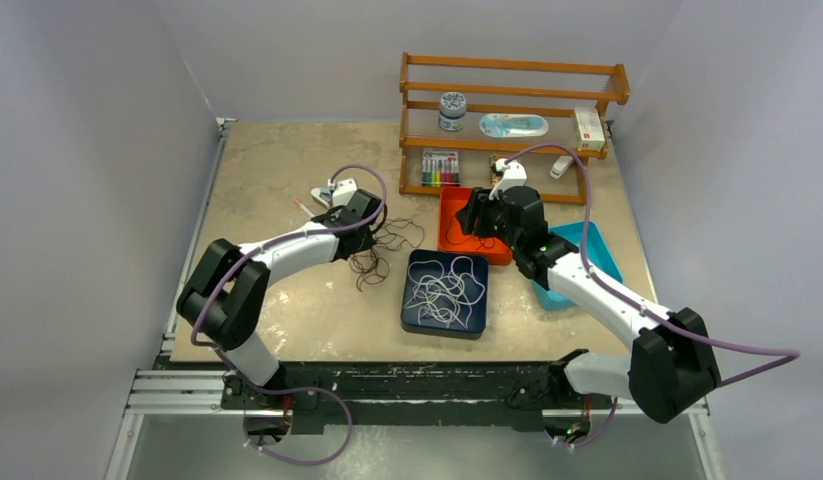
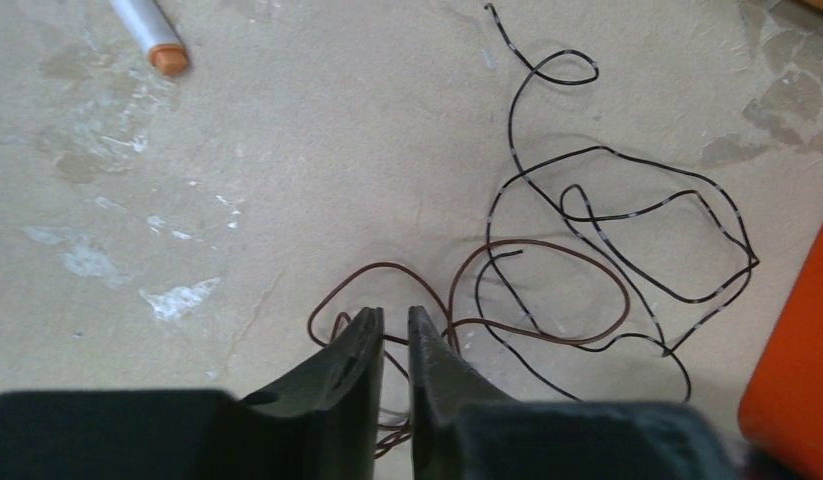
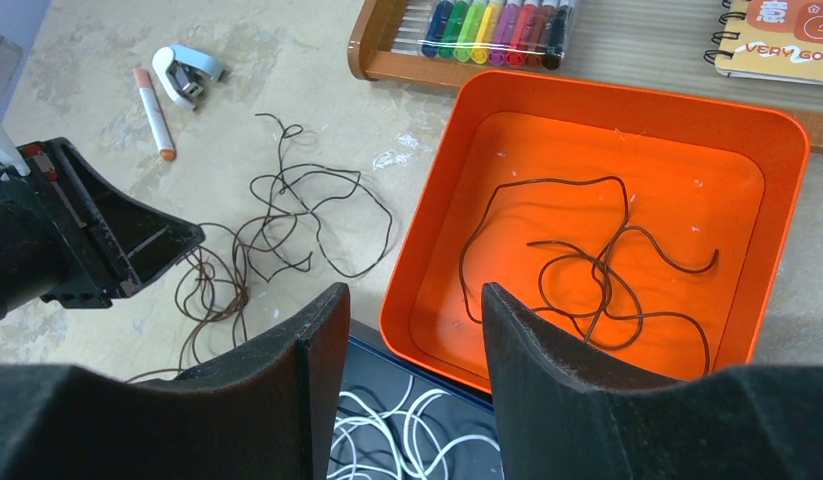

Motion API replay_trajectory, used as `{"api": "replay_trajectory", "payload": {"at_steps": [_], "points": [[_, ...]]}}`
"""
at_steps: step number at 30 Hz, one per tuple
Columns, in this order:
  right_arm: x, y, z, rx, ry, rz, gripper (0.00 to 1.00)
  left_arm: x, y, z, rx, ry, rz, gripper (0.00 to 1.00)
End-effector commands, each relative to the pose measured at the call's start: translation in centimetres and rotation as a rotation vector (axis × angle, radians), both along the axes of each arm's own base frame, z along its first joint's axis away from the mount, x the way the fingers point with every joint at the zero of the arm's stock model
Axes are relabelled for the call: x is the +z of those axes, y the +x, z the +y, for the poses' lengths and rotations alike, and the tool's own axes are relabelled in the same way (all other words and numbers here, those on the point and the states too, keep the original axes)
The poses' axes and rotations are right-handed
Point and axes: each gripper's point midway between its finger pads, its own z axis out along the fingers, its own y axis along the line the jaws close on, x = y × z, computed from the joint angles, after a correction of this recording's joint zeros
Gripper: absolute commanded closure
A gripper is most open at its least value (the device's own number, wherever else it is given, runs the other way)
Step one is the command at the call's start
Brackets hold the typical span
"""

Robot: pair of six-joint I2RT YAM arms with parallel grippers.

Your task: Untangle the cables

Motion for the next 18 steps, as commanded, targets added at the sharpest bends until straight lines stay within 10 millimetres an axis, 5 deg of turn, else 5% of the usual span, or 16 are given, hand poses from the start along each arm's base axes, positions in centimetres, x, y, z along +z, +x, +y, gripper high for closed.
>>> {"api": "replay_trajectory", "payload": {"at_steps": [1,10,14,18], "points": [[0.9,0.8,0.1,-0.015,0.024,-0.039,0.46,2.4,0.6,2.0,0.028,0.038,-0.069,0.93],[0.7,1.0,0.1,-0.018,0.019,-0.038,0.46,5.4,0.8,5.5,0.074,0.044,-0.119,1.0],[0.6,1.1,0.2,-0.015,0.018,-0.033,0.46,6.8,1.0,5.1,0.029,0.01,-0.133,1.0],[0.4,1.1,0.6,0.003,0.023,-0.03,0.46,7.1,1.3,1.8,-0.13,-0.089,-0.132,0.75]]}}
